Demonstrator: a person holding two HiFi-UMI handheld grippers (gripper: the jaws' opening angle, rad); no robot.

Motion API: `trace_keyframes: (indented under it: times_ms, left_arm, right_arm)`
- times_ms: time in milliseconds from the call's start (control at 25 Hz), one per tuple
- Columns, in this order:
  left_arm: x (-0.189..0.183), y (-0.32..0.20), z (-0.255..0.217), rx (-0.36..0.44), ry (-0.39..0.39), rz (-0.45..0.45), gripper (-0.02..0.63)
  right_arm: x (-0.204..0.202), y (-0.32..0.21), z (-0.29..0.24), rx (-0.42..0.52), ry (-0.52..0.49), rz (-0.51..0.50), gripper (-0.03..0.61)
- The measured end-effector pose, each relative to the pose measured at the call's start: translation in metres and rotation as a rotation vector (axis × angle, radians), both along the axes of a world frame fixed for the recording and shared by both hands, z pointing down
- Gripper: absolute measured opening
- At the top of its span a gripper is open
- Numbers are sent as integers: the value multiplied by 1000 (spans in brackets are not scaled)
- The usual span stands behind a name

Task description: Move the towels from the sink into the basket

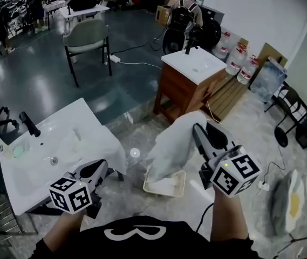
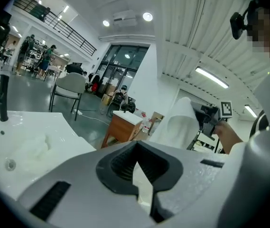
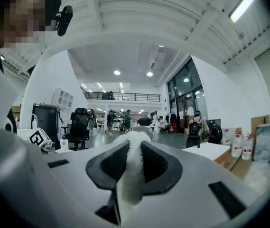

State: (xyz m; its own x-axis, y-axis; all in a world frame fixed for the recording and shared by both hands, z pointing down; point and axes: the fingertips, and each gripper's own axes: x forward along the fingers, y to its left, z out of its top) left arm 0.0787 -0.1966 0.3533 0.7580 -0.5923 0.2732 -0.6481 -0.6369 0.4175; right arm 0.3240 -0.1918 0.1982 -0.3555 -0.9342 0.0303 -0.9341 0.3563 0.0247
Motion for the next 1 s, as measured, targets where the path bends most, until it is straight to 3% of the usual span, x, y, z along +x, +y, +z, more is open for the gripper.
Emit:
trace_keyframes:
  times_ms: [520,1000]
  left_arm:
    - [107,-30,68,-124,-60,93,5]
    - [131,-44,133,-220,-83,58,5]
  right_arm:
    - [121,-22,239,-455,-79,171,71]
    - [172,-32,461,-840,-60,224,72]
